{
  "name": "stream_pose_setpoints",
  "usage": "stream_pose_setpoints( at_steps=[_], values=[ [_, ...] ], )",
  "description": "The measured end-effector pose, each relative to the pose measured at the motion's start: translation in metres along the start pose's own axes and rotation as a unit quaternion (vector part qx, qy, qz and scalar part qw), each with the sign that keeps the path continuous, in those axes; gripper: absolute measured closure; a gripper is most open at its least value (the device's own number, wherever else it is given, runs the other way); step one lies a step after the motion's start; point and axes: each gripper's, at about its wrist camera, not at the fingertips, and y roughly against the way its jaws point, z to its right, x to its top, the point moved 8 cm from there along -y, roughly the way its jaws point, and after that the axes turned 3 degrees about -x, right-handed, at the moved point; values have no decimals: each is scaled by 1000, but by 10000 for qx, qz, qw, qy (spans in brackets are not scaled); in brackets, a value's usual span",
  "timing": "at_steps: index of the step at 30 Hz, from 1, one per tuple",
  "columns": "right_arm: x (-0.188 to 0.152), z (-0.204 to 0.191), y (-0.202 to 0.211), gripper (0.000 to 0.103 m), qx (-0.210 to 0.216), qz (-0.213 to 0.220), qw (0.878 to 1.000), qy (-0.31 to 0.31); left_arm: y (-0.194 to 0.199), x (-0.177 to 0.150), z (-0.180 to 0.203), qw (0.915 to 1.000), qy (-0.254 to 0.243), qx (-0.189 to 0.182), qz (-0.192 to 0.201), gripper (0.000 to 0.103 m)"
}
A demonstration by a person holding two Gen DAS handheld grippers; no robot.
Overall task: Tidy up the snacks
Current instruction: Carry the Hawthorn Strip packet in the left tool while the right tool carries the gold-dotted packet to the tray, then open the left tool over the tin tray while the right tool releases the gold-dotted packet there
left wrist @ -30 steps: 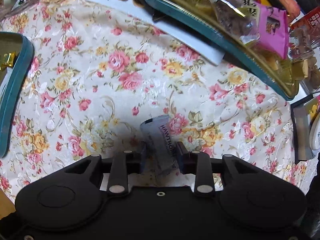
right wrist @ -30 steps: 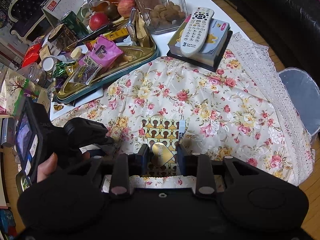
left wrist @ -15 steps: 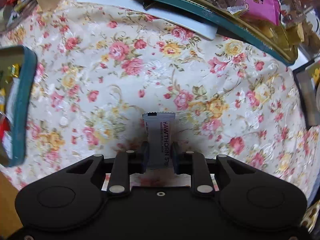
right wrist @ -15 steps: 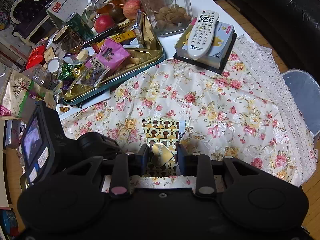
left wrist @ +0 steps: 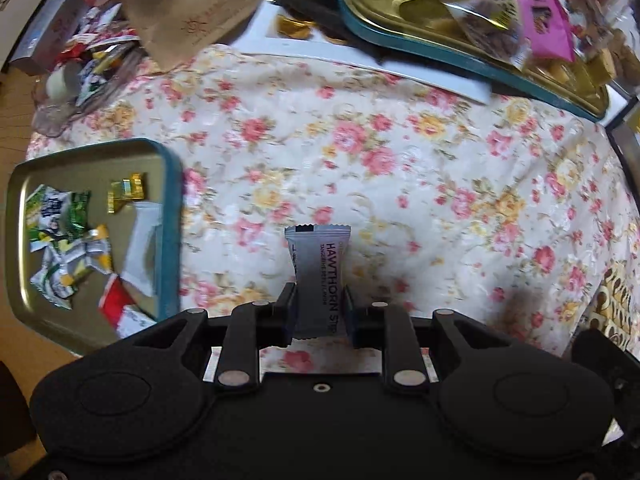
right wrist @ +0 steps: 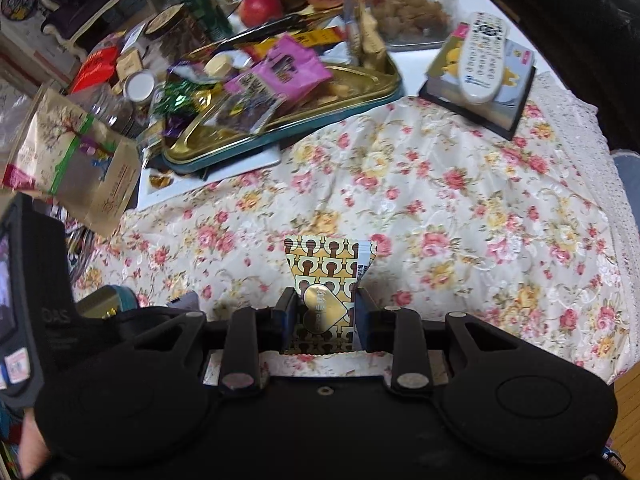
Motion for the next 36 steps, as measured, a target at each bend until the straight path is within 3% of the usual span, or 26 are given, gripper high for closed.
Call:
stream_pose_setpoints(
  at_steps=[7,16,36],
  values=[
    [-14,-48,-12,71,58,-132,9995,296,18,12,-55,9985,520,-145,69,72],
    [-26,-119,-20,71,395,-156,9973,595,23,20,-130,9949,899,325,317,72],
    [-68,-227,-43,71,582,-299,9880,1396,23,12,-258,9836,1703,476,351,72]
  ],
)
